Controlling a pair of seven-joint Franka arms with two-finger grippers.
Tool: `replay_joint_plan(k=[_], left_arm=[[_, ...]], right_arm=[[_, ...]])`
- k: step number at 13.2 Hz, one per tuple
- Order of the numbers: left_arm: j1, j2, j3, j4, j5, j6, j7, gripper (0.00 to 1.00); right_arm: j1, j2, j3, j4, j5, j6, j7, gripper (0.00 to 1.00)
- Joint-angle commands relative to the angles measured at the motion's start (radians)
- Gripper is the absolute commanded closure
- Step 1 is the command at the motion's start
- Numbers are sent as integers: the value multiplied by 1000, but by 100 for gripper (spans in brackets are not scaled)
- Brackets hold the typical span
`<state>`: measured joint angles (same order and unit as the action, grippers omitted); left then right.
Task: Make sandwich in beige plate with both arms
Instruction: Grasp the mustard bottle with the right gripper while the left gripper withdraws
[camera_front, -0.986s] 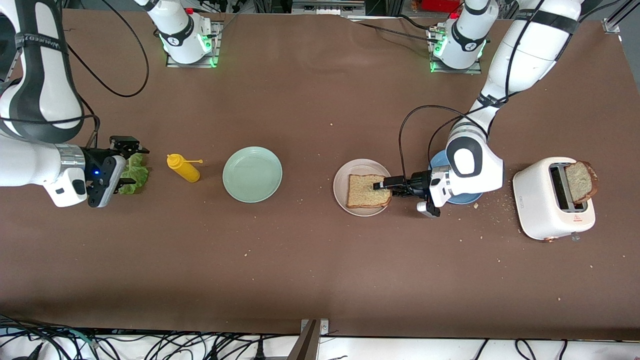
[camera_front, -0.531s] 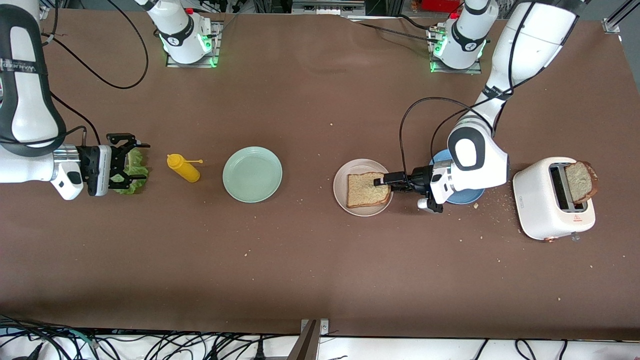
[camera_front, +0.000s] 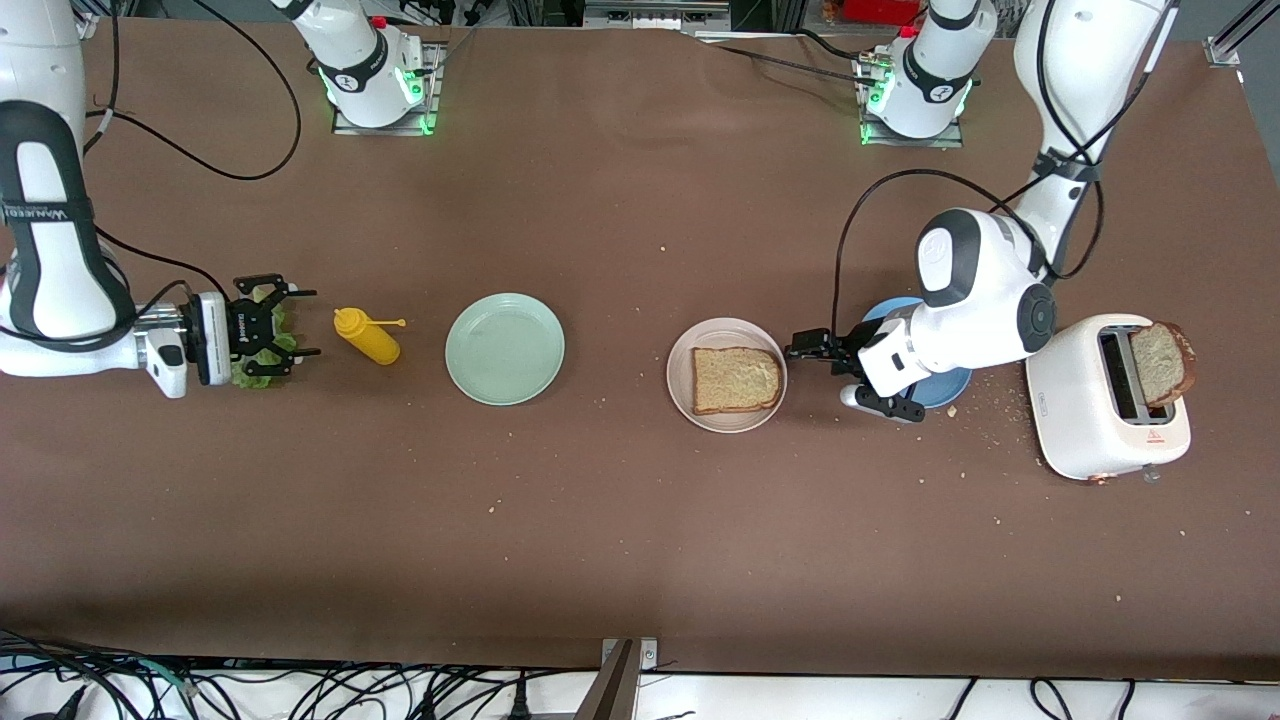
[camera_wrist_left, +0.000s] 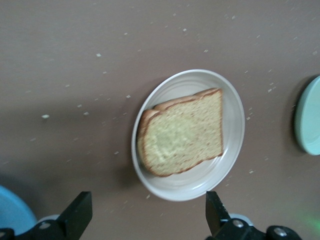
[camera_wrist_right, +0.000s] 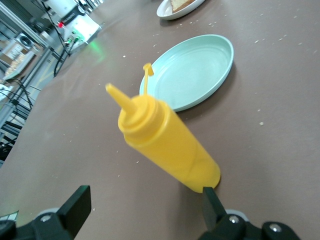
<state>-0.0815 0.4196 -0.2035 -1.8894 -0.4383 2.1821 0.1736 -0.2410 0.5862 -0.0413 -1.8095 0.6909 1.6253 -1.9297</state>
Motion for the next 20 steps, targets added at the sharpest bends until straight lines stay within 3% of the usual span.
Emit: replay_joint_plan(k=[1,4,7,9,11,15,18,19,20], left_arm=[[-4,-31,10,114,238,-210,-121,0],[0,-30,15,295,409,-468,-152,1],[6,-33,32,455,461,-692,-183,1],[20,-79,55,516,461,-745,-181,1],[52,-132,42,520,438,-743,-172,0],[57,-206,44,464,521,-742,-186,0],[94,-318,42,282,506,-609,-187,0],[92,-340,41,261,506,-608,-196,0],[91,-353,41,265,506,-626,-224,0]], right_arm=[[-20,23,11,-7,48,-54,-72,1],[-21,82,12,-2,102,-71,-190,1],[-18,101,17,4,124,-68,-247,1],[-17,121,21,6,128,-68,-267,1],[-17,144,35,25,156,-68,-296,1],[-15,193,44,76,159,-73,-331,2],[-15,195,72,84,165,-73,-337,2],[-15,201,78,82,174,-73,-337,2],[-15,205,80,82,174,-73,-339,12]])
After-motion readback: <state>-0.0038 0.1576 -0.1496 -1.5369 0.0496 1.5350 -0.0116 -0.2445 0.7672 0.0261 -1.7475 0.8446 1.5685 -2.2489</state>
